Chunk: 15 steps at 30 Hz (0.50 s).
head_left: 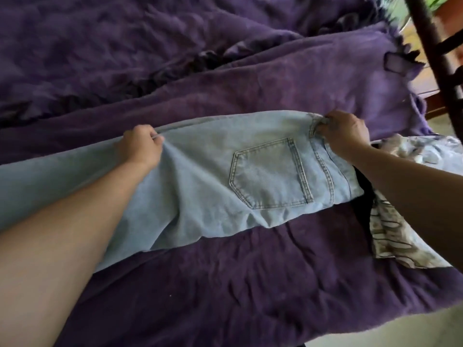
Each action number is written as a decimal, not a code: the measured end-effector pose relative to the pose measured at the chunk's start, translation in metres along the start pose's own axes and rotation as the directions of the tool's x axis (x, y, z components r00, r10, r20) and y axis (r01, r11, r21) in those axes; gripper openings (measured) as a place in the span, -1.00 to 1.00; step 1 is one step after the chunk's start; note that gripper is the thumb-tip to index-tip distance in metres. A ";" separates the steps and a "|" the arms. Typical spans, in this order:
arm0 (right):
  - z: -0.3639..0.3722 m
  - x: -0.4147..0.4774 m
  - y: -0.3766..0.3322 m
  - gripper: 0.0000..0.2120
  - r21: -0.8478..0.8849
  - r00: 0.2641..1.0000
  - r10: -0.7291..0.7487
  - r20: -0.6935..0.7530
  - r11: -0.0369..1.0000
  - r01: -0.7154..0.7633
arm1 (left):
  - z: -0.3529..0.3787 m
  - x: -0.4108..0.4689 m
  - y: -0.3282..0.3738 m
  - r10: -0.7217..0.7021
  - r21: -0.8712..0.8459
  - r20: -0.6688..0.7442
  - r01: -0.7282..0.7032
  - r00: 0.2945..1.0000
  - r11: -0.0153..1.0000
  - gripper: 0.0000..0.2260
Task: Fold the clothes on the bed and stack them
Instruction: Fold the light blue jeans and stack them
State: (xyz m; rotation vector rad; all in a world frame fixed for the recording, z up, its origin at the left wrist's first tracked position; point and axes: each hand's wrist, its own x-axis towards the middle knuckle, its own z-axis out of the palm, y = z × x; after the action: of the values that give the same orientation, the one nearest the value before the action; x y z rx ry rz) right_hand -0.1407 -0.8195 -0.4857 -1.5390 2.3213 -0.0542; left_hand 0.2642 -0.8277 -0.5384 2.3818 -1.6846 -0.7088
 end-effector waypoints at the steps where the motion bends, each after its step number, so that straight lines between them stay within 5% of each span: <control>1: 0.009 0.005 0.003 -0.66 -0.001 1.000 0.014 -0.014 1.000 -0.014 | 0.013 0.006 -0.003 -0.029 -0.016 0.008 0.029 1.000 0.999 -0.86; 5: 0.032 0.020 0.007 -0.61 -0.104 0.998 0.053 -0.019 0.993 -0.055 | 0.050 0.017 -0.015 -0.076 -0.059 0.007 0.077 0.997 0.995 -0.80; 9: 0.022 0.013 -0.010 -0.56 -0.248 0.999 0.045 -0.027 0.967 -0.050 | 0.036 -0.012 -0.021 -0.014 0.084 -0.055 0.019 0.998 0.996 -0.73; 15: 0.011 -0.056 -0.070 -0.52 -0.262 0.908 -0.419 -0.018 0.878 0.400 | -0.021 -0.117 -0.089 0.005 0.197 -0.131 0.021 0.991 0.980 -0.75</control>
State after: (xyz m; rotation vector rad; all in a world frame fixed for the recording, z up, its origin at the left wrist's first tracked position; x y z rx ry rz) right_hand -0.0556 -0.7963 -0.4651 -2.1746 2.0739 0.0850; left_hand 0.3192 -0.6912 -0.5191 2.5043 -1.7665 -0.3906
